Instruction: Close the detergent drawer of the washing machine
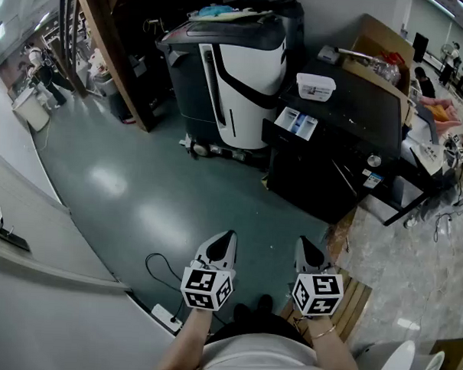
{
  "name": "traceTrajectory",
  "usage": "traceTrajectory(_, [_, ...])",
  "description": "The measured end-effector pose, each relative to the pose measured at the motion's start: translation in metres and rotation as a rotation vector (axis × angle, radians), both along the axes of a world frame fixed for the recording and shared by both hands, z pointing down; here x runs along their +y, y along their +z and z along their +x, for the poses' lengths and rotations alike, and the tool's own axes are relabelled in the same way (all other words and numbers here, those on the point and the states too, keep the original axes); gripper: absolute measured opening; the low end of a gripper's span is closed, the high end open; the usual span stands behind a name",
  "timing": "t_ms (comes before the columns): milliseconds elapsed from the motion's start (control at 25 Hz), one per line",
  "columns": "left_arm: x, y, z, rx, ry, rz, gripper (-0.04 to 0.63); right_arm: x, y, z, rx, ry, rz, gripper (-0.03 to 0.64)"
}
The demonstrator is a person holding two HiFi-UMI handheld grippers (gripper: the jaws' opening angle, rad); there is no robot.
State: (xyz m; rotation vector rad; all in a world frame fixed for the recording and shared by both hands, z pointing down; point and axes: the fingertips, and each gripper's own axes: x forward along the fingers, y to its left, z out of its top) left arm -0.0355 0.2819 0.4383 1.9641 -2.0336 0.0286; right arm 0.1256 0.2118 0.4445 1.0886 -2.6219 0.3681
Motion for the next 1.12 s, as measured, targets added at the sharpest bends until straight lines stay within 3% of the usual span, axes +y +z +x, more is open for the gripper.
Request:
traceTrajectory(480, [-0.014,0.002,0.005,-0.004,-0.006,-0.010,-0.006,-0.009,0.001,-0.002,-0.015,-0.034,-0.003,0.002])
traceTrajectory(840, [-0.029,0.003,0.002,-0.023,-0.034,-0.021,-0.005,-0.027,-0.007,0.001,-0.025,-0.026,0.051,0.002])
traceTrajectory(1120, [-0.040,0.005,0.007,-0.033,-0.051,-0.018,0.046,-0.047,-0.007,0.010,-0.019,-0.004,0.065,0.002])
